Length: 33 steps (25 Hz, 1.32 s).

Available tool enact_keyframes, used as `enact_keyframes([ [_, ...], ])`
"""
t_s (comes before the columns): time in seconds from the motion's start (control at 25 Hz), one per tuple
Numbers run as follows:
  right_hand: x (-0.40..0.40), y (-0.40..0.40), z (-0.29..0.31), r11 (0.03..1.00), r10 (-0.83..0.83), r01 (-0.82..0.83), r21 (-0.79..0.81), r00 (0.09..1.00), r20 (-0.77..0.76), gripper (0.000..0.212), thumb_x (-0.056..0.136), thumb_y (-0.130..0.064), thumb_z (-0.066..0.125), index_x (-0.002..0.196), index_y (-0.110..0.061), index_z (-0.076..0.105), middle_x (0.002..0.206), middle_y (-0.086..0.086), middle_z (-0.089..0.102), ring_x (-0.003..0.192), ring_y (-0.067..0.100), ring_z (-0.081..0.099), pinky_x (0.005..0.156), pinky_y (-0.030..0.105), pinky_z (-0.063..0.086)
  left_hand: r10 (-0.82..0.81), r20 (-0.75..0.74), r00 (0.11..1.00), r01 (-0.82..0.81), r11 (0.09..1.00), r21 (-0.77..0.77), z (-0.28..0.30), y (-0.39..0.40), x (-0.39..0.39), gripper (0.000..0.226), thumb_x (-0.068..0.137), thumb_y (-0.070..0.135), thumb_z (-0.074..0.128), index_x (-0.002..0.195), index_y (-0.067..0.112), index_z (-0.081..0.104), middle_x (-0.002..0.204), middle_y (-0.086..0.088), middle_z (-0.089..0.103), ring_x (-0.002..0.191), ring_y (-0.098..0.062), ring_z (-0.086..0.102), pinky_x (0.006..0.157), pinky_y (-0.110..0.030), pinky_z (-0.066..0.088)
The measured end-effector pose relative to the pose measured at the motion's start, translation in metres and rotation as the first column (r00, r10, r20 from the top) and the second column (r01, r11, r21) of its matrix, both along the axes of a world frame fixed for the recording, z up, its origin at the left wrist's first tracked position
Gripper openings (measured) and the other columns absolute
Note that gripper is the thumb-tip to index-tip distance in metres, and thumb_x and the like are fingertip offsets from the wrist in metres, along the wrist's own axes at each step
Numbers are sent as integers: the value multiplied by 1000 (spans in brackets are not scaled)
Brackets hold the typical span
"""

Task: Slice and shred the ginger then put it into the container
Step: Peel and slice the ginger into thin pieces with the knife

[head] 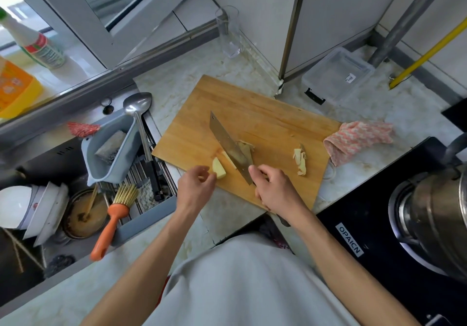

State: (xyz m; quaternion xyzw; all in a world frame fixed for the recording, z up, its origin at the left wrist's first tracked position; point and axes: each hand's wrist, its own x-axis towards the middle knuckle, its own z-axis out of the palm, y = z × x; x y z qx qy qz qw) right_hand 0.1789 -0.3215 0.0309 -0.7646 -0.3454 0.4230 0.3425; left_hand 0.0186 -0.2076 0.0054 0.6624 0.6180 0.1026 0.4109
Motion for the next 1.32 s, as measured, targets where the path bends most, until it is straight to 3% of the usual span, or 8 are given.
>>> enact_keyframes([
  [0.2, -9, 3, -6, 993, 95, -89, -73, 992, 87, 49, 104, -47, 42, 82, -5, 56, 71, 17, 63, 59, 18, 51, 62, 40, 48, -21, 20, 1000, 21, 1000, 1, -7, -4, 14, 20, 83, 27, 78, 95, 13, 69, 84, -5, 69, 80, -25, 65, 72, -39, 54],
  [0.44, -21, 13, -7, 993, 102, -98, -66, 994, 48, 52, 104, -47, 42, 84, 0, 54, 78, 24, 63, 56, 20, 47, 56, 33, 39, 67, 140, 988, -86, 988, 132, -13, -17, 9, 31, 91, 18, 70, 120, 7, 68, 101, 0, 70, 84, -11, 65, 72, -20, 47],
  [0.6, -22, 13, 1, 988, 142, -134, -82, 984, 111, 49, 104, -47, 42, 81, -5, 54, 68, 15, 62, 56, 19, 48, 57, 39, 42, -2, 149, 989, -30, 977, 213, -21, -19, 5, 23, 95, 16, 65, 117, 11, 71, 105, -4, 72, 84, -11, 67, 74, -23, 52],
  [0.72, -21, 9, 13, 984, 169, -157, -85, 972, 163, 46, 104, -46, 42, 77, -10, 51, 57, -1, 49, 54, 18, 45, 53, 34, 35, -91, 107, 990, 56, 955, 292, -31, -20, 3, 24, 95, 17, 65, 117, 10, 72, 111, -6, 68, 82, -15, 65, 78, -28, 54],
  [0.88, -26, 7, 29, 971, 230, -211, -113, 953, 195, 44, 104, -47, 40, 69, -21, 43, 60, 0, 49, 61, 25, 47, 56, 38, 36, -136, 82, 987, 96, 921, 378, -39, -18, 2, 16, 92, 16, 69, 104, 6, 75, 121, -5, 65, 75, -19, 63, 71, -31, 53],
  [1.08, -36, 12, 37, 956, 273, -234, -176, 930, 246, 41, 104, -49, 38, 75, -22, 45, 64, 0, 47, 67, 29, 49, 58, 33, 32, -116, 40, 992, 89, 906, 414, -38, -18, 0, 9, 86, 10, 73, 87, 1, 73, 114, -4, 69, 67, -15, 55, 66, -24, 42],
  [1.24, -43, 16, 39, 945, 307, -254, -208, 907, 288, 39, 105, -50, 36, 87, -18, 49, 71, 1, 49, 70, 31, 50, 61, 33, 34, -124, 40, 991, 95, 901, 424, -38, -19, -1, 4, 80, -5, 69, 83, -3, 70, 99, -14, 70, 69, -31, 63, 65, -30, 45],
  [1.32, -44, 16, 39, 946, 303, -250, -207, 910, 283, 39, 105, -49, 36, 85, -18, 47, 71, 1, 49, 71, 32, 50, 61, 33, 34, -122, 39, 992, 92, 893, 441, -38, -19, 0, 8, 79, -8, 68, 84, -3, 72, 96, -16, 72, 72, -31, 66, 67, -25, 43],
])
